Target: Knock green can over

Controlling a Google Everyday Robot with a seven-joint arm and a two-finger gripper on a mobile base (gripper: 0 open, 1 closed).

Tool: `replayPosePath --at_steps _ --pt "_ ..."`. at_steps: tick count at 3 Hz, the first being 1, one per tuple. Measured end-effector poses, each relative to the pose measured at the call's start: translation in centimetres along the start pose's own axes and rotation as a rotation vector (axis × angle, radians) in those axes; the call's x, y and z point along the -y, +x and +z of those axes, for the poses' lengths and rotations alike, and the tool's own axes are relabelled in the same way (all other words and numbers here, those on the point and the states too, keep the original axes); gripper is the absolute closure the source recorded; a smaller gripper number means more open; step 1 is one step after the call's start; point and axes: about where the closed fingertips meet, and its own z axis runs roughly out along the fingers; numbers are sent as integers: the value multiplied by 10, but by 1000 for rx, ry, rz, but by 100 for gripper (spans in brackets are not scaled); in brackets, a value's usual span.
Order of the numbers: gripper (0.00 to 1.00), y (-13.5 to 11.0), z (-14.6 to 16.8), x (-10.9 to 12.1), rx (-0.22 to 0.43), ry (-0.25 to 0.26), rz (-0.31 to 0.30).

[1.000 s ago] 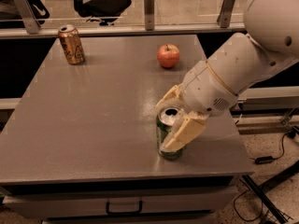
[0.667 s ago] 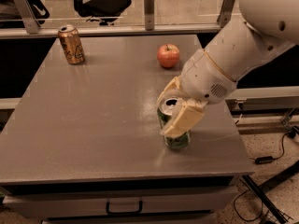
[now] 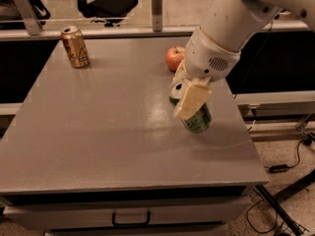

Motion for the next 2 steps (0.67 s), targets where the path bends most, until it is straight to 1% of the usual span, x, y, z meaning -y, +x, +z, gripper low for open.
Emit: replayPosePath --at_steps 1,2 --pt "100 3 2 18 -119 -2 -7" --pt "98 3 13 34 -249 -4 -29"
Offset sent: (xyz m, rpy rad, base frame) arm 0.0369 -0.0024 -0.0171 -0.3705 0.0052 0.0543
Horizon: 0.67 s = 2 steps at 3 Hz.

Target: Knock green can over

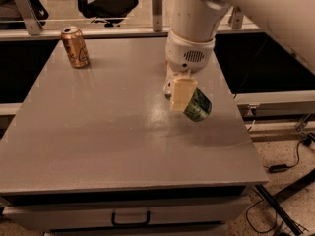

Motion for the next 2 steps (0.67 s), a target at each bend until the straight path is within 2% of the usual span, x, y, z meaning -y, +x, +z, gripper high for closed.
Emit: replayPosePath --at_steps 1,2 --pt "75 -2 9 7 -62 -1 -6" --pt "44 -6 17 10 -110 0 -19"
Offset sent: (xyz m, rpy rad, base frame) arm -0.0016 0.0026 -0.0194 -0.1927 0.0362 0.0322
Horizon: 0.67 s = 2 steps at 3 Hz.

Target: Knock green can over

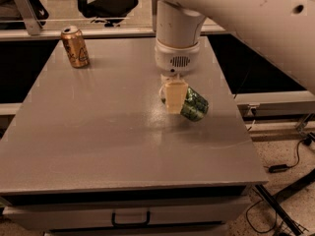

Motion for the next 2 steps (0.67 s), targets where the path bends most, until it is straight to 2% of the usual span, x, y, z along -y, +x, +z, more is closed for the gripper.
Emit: replayPosePath --at_steps 1,2 --pt "13 -2 5 -1 -13 -5 -5" --pt "0 -3 8 -3 -9 -11 -6"
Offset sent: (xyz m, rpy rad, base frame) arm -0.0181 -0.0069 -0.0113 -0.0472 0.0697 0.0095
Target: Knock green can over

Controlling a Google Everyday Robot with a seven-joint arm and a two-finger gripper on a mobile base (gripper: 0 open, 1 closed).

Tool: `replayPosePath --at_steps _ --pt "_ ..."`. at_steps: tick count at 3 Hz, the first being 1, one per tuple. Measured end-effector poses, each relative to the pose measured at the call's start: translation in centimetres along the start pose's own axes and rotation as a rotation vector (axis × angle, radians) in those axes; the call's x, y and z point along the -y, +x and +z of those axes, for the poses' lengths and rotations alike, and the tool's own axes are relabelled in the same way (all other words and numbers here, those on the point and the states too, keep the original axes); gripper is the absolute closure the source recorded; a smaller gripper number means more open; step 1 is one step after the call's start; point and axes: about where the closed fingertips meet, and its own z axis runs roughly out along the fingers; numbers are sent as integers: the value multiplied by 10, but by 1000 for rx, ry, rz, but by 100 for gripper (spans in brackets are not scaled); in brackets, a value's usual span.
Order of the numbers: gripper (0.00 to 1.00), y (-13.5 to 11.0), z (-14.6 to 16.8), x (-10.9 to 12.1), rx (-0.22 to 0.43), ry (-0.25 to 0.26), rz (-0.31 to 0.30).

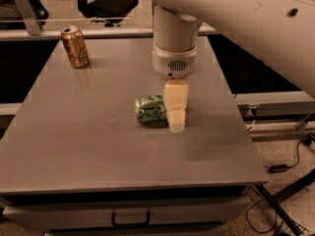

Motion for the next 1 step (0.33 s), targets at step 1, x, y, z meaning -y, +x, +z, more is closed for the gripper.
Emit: replayPosePath --at_steps 1 --pt "0 0 0 0 0 0 0"
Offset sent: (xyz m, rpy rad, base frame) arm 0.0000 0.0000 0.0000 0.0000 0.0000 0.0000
